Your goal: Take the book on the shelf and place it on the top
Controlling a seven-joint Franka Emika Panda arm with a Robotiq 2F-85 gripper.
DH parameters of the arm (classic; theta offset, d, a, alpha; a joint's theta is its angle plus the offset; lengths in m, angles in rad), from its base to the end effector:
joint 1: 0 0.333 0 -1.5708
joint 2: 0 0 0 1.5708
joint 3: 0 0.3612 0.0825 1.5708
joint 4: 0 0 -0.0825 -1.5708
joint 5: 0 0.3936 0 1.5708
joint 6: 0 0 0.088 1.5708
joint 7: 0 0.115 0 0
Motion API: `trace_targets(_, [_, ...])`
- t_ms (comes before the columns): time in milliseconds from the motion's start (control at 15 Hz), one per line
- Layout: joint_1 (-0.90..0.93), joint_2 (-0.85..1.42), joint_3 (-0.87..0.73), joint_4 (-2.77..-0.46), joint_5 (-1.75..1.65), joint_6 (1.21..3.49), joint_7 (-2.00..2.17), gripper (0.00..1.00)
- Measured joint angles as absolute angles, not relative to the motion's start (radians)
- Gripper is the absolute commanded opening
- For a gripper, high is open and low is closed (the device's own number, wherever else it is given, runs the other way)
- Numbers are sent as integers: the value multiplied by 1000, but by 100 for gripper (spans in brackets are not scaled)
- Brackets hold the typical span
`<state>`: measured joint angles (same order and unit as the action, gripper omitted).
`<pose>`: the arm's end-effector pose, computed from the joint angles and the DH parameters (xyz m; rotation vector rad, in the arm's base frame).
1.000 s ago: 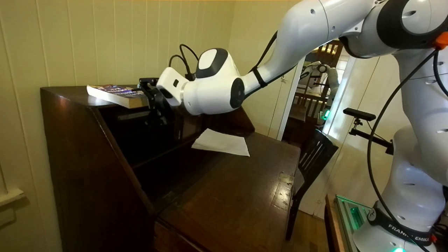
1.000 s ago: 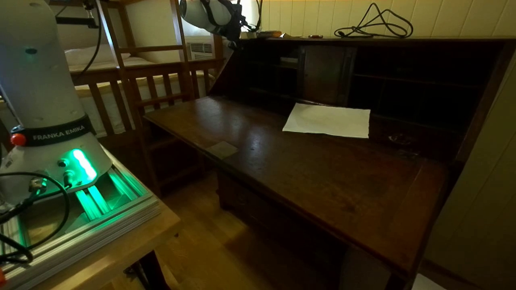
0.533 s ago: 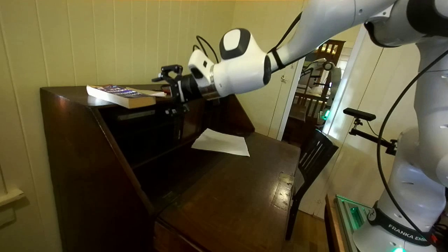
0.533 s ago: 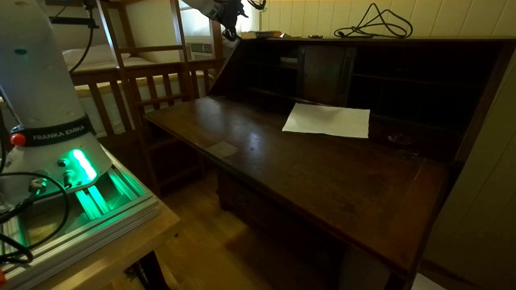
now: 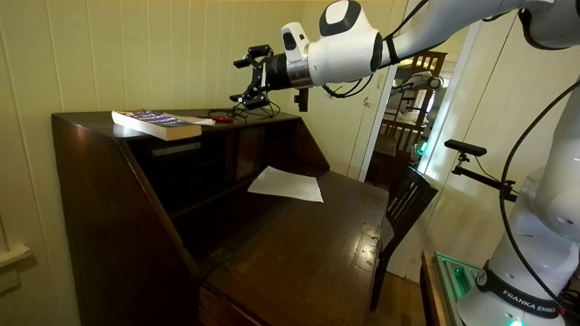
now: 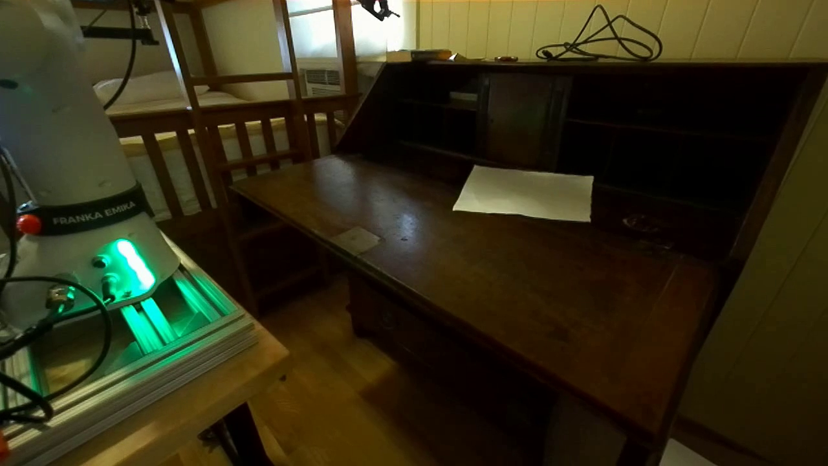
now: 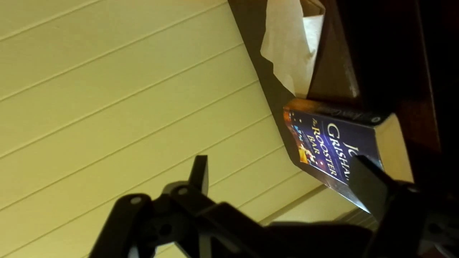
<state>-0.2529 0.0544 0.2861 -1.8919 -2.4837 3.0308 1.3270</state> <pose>0.5900 0.0622 0.5231 1.7619 1.1174 1.2901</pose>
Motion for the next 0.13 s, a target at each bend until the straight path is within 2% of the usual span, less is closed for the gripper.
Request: trace_targets(133, [-252, 58, 289, -1892, -2484, 3031, 1327, 100])
